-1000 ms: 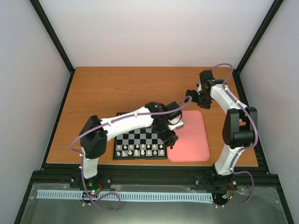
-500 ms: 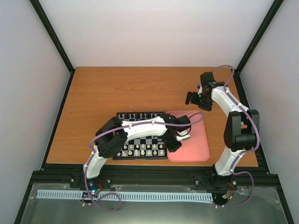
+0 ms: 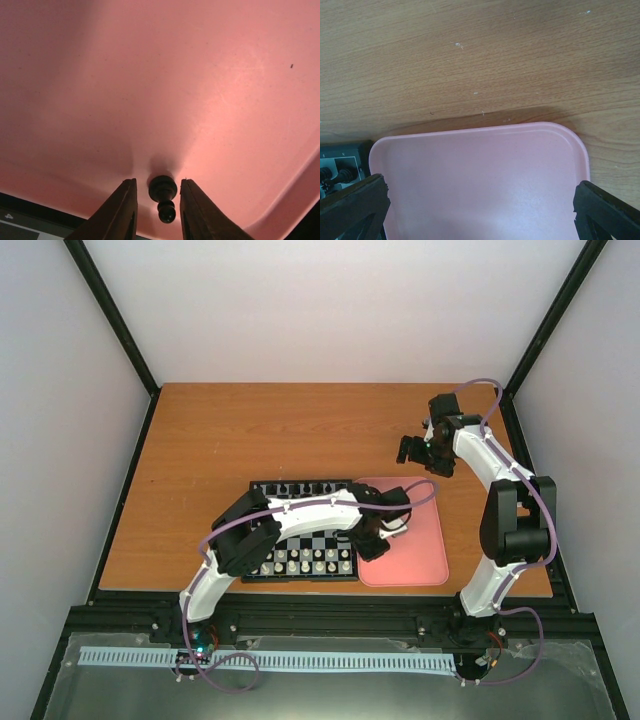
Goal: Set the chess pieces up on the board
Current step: Pick up the chess piece from the storage box.
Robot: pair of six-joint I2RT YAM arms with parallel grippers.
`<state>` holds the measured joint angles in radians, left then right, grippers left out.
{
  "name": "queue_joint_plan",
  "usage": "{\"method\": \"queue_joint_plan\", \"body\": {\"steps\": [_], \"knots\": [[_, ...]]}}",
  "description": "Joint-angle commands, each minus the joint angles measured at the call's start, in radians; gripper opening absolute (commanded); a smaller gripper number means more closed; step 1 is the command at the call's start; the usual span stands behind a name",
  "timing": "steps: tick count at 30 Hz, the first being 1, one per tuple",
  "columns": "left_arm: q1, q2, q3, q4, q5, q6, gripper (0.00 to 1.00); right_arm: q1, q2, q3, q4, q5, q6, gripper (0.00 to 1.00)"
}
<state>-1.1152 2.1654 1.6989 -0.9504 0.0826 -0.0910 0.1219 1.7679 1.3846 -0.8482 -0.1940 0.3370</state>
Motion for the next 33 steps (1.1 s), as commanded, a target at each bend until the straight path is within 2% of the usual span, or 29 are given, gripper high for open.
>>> {"method": "queue_joint_plan", "body": {"steps": [1,11,23,33], "knots": [[0.021,0.011,0.042,0.001,0.021,-0.009,0.25,-0.007,-0.02,0.003,0.008,0.011,-0.01,1.0],[0.028,0.004,0.018,-0.002,0.064,-0.008,0.21,-0.007,-0.014,0.003,0.009,0.012,-0.01,1.0],[0.053,-0.001,0.034,-0.034,0.052,-0.014,0.07,-0.007,-0.01,0.01,0.008,0.016,-0.004,1.0],[0.127,-0.125,0.057,-0.064,0.029,-0.021,0.03,-0.007,-0.003,0.033,0.001,0.015,0.002,1.0]]}}
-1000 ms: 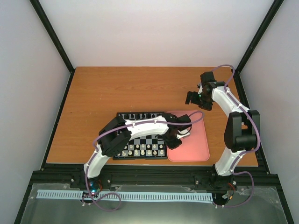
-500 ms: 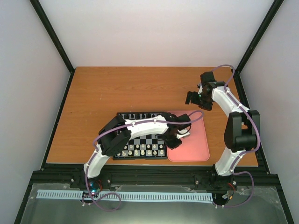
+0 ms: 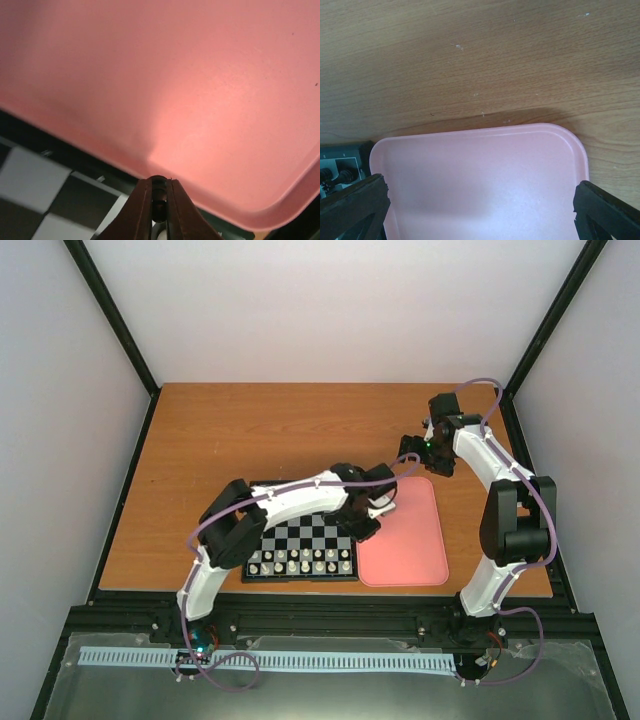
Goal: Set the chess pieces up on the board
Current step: Pick up the chess piece from the storage box, then place the chess piece on the chessboard.
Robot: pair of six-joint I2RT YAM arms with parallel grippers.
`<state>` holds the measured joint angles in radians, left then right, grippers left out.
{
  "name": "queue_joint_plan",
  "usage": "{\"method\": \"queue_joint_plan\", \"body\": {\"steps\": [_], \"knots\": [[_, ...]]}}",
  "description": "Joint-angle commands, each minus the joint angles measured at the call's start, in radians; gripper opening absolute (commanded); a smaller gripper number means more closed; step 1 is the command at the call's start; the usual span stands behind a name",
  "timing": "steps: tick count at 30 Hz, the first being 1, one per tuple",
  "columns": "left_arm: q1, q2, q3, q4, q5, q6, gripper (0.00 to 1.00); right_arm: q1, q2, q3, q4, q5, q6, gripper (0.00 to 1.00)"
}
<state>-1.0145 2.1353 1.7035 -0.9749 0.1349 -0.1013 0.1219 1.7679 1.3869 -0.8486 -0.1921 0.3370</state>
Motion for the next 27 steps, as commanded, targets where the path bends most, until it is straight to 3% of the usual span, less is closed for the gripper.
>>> {"method": "queue_joint_plan", "body": {"steps": [1,10,20,27], "knots": [[0.033,-0.11,0.059,-0.042,-0.024,-0.012,0.03,-0.007,-0.002,0.033,0.002,0.012,0.004,1.0],[0.124,-0.215,0.084,-0.081,-0.06,-0.044,0.03,-0.007,0.014,0.06,-0.007,0.008,0.006,1.0],[0.433,-0.461,-0.194,-0.068,-0.146,-0.121,0.03,-0.006,0.028,0.072,-0.017,0.0,-0.01,1.0],[0.569,-0.555,-0.387,-0.009,-0.158,-0.196,0.03,-0.005,0.04,0.074,-0.03,0.003,-0.032,1.0]]}}
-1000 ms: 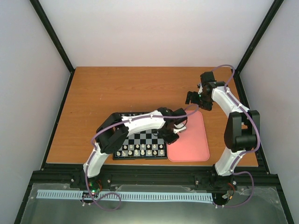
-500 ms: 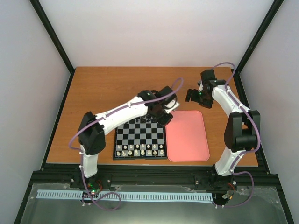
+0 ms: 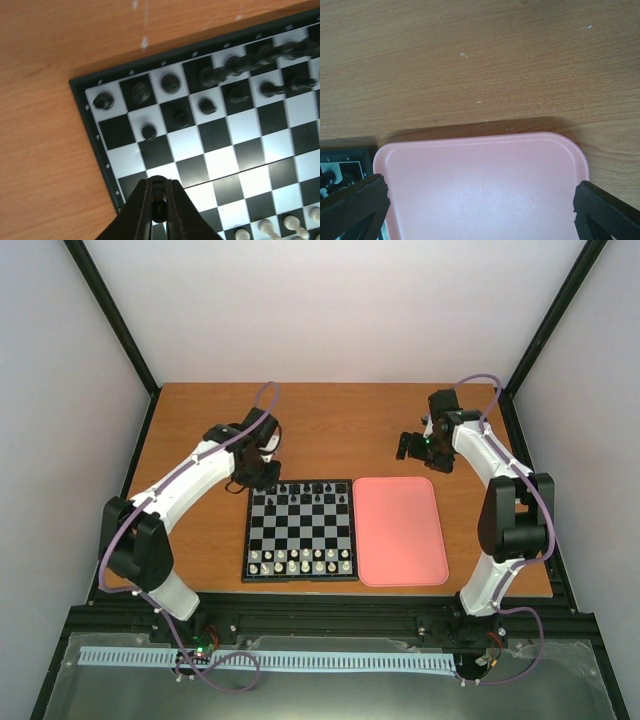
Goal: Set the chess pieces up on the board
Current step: Place the chess piece on the chessboard.
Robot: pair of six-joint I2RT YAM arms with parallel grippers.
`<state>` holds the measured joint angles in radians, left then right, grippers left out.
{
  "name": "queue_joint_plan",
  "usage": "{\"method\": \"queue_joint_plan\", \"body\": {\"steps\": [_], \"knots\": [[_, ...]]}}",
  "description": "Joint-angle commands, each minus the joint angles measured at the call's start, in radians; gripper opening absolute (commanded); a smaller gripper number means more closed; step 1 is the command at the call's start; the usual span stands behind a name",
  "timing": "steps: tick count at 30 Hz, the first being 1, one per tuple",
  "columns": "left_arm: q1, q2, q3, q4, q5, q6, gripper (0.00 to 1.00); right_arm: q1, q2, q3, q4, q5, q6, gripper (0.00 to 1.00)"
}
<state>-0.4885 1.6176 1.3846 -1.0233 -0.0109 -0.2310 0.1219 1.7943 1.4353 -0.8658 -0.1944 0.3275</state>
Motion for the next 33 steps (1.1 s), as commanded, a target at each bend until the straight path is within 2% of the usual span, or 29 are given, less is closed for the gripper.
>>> {"method": "queue_joint_plan", "body": {"steps": [1,11,33], "knots": [[0.057,-0.04,-0.089,0.056,-0.009,-0.079,0.02,-0.006,0.015,0.026,-0.013,0.005,-0.026,1.0],[0.133,0.035,-0.153,0.142,0.003,-0.11,0.02,-0.006,0.039,0.046,-0.019,-0.001,-0.04,1.0],[0.158,0.178,-0.148,0.162,0.01,-0.072,0.03,-0.005,0.071,0.061,-0.019,-0.007,-0.033,1.0]]}}
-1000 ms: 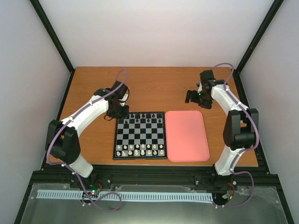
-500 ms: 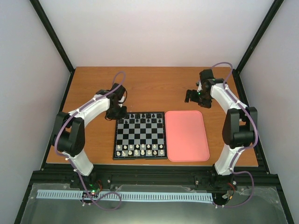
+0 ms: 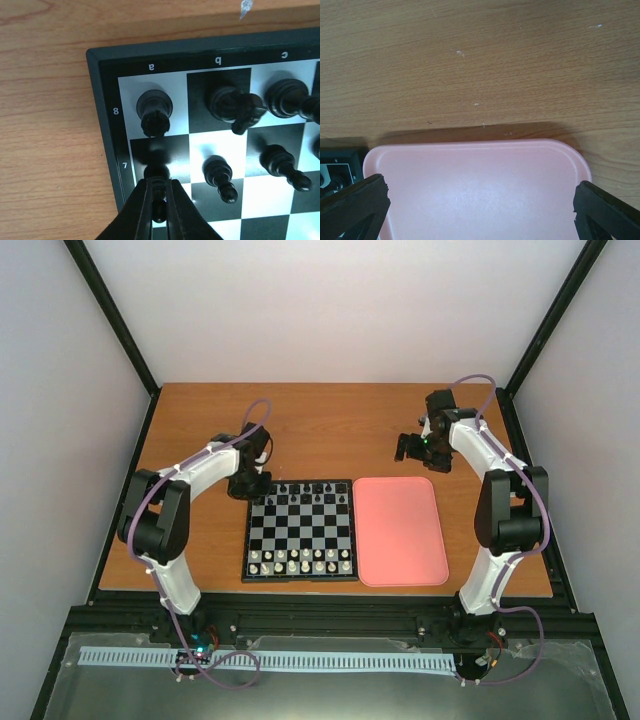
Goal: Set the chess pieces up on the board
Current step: Place the chess piece on the chessboard.
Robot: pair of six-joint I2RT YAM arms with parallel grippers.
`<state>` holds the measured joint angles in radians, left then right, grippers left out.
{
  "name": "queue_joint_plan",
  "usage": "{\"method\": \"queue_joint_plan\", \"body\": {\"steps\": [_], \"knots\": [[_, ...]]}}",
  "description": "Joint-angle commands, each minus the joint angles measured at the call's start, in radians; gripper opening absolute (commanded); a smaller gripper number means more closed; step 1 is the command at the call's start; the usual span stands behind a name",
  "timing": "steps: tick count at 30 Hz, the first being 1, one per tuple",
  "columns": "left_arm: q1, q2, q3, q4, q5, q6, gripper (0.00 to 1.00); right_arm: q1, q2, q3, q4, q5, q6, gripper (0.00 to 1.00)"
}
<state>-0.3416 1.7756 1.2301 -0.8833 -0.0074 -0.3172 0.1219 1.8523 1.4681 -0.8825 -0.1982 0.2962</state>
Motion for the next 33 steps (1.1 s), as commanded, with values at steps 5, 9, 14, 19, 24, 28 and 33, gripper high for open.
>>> {"method": "queue_joint_plan", "body": {"steps": [5,9,14,19,24,28,33], "knots": [[0.012,0.026,0.016,0.03,0.007,0.014,0.03,-0.005,0.015,0.029,-0.003,-0.004,0.001,1.0],[0.013,0.034,0.024,0.031,0.008,0.018,0.03,-0.005,0.016,0.029,-0.003,-0.003,0.004,1.0],[0.013,0.044,0.025,0.036,0.009,0.017,0.03,-0.006,0.015,0.028,-0.003,-0.001,0.006,1.0],[0.015,0.054,0.033,0.04,0.012,0.017,0.04,-0.005,0.016,0.029,-0.003,-0.003,0.008,1.0],[0.015,0.062,0.044,0.041,0.014,0.016,0.07,-0.005,0.017,0.031,-0.002,-0.003,0.009,1.0],[0.015,0.069,0.048,0.043,0.016,0.015,0.08,-0.006,0.019,0.035,-0.004,-0.001,0.009,1.0],[0.016,0.067,0.041,0.044,0.021,0.019,0.12,-0.005,0.022,0.035,-0.004,-0.002,0.01,1.0]]}}
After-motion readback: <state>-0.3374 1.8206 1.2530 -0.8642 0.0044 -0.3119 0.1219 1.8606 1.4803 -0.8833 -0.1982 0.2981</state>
